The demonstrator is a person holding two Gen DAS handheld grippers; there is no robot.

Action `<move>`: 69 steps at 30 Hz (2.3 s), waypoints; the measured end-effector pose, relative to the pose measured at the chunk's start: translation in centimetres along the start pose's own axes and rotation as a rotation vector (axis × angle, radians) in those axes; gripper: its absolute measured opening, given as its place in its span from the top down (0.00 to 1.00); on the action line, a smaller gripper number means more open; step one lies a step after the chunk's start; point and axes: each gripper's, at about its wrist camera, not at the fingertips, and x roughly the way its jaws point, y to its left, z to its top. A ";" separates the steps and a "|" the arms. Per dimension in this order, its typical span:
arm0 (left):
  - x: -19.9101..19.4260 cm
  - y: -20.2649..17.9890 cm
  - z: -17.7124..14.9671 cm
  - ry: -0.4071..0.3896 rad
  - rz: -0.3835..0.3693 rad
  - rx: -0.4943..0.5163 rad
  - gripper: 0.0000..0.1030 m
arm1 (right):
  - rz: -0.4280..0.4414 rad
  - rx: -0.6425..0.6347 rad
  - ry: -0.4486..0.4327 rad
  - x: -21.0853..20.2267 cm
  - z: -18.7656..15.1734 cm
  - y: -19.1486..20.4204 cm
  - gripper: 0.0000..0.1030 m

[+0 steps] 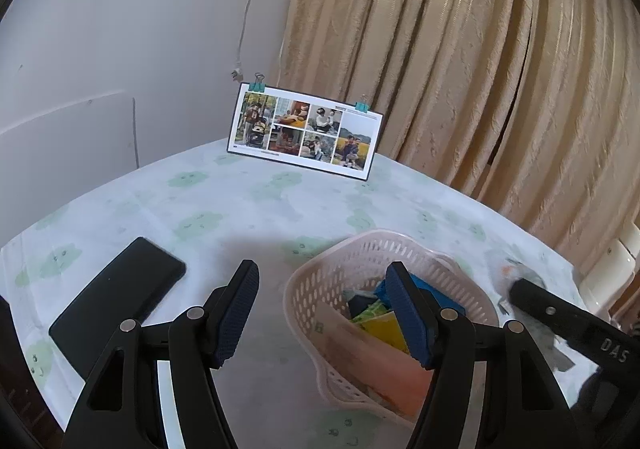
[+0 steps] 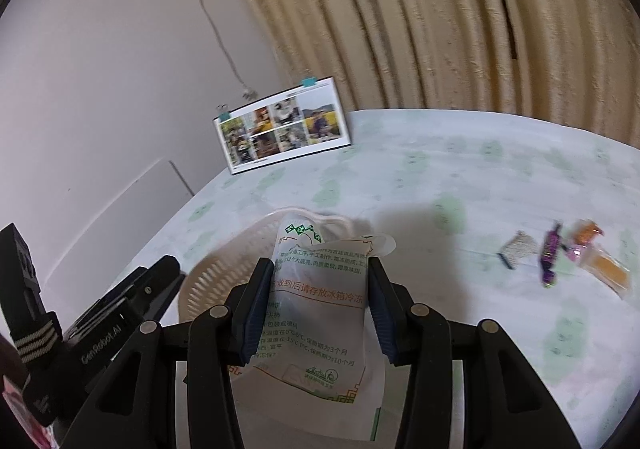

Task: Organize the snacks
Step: 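Lower the white printed packet into the basket and open the right gripper, then move the right gripper to the clear orange cracker-stick pack and grasp it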

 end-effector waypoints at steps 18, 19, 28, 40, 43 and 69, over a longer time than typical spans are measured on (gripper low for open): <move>0.4 0.9 -0.1 0.010 -0.008 -0.025 0.35 | 0.047 0.028 0.018 2.4 0.0 0.0 0.50; 0.3 0.7 -0.1 0.011 -0.014 -0.022 0.35 | 0.043 0.032 0.017 2.3 -0.2 -0.3 0.50; 1.1 -2.7 -0.6 0.053 -0.066 0.075 0.35 | -0.004 0.083 -0.009 0.7 -0.8 -3.0 0.50; 5.0 -7.5 -1.2 0.203 -0.166 0.250 0.35 | -0.080 0.157 -0.012 -0.8 -1.7 -7.6 0.50; 5.7 -8.3 -1.8 0.229 -0.170 0.289 0.32 | -0.096 0.174 -0.012 -1.2 -1.9 -8.8 0.50; 2.8 -9.8 -2.0 0.133 -0.041 0.310 0.31 | -0.310 0.269 -0.016 -5.9 -4.1 -20.6 0.49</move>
